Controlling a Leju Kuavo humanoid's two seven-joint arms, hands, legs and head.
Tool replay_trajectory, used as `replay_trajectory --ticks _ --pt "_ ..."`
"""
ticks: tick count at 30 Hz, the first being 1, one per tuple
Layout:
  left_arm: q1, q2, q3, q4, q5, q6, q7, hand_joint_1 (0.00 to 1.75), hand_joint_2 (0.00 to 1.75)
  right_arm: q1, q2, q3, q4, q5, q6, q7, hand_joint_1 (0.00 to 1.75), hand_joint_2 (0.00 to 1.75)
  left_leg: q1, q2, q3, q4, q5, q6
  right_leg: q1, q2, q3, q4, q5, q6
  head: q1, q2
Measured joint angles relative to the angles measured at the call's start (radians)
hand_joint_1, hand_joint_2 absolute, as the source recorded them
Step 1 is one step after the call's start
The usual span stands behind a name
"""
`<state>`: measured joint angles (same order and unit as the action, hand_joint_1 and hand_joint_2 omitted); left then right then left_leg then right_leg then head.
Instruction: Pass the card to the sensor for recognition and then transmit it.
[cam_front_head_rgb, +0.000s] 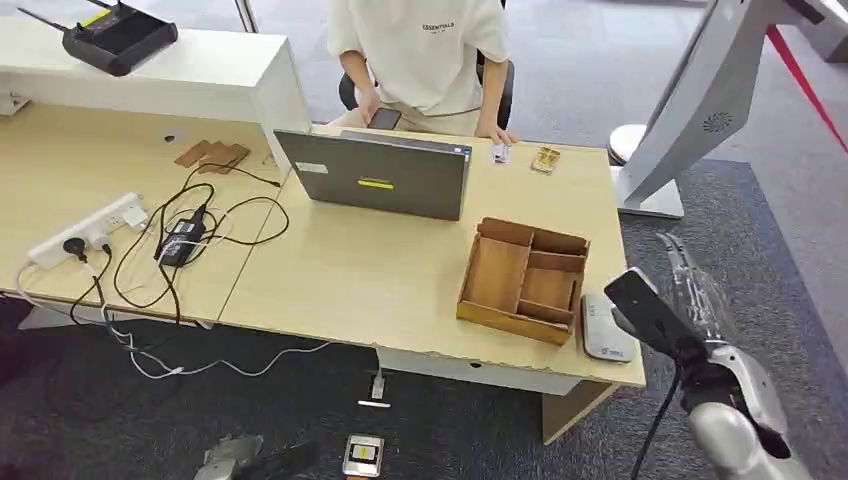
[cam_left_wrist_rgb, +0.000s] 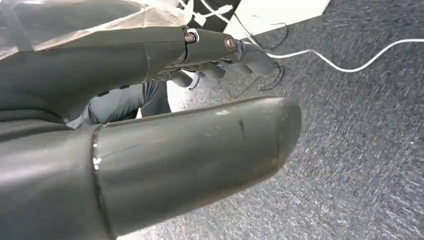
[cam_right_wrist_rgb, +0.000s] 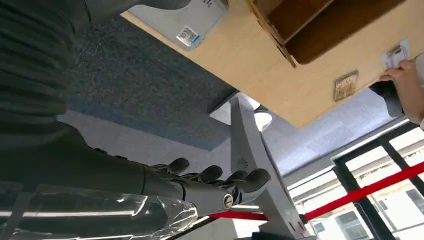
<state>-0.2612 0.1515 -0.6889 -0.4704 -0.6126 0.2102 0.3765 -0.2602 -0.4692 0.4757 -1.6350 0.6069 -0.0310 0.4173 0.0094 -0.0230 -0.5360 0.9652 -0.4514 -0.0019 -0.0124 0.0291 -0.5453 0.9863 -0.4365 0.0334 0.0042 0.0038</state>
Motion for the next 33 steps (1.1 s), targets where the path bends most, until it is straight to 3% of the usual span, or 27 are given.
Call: replay_trajectory --ticks 17,33 --pt "-0.003 0.006 0.000 -0.025 -0.003 -0.011 0.012 0.00 0.00 0.046 0.053 0.057 0.018 0.201 0.047 0.013 0.00 1.75 0.000 0.000 0.000 0.000 0.000 0.000 0.000 0.000 0.000 0.000 0.000 0.000 0.000 0.000" --pt "-0.016 0.001 -0.002 -0.030 -0.025 -0.016 0.012 0.00 0.00 0.033 0.141 0.132 0.080 0.273 0.092 -0.002 0.00 1.75 0.000 0.000 0.000 0.000 0.000 0.000 0.000 0.000 0.000 0.000 0.000 0.000 0.000 0.000"
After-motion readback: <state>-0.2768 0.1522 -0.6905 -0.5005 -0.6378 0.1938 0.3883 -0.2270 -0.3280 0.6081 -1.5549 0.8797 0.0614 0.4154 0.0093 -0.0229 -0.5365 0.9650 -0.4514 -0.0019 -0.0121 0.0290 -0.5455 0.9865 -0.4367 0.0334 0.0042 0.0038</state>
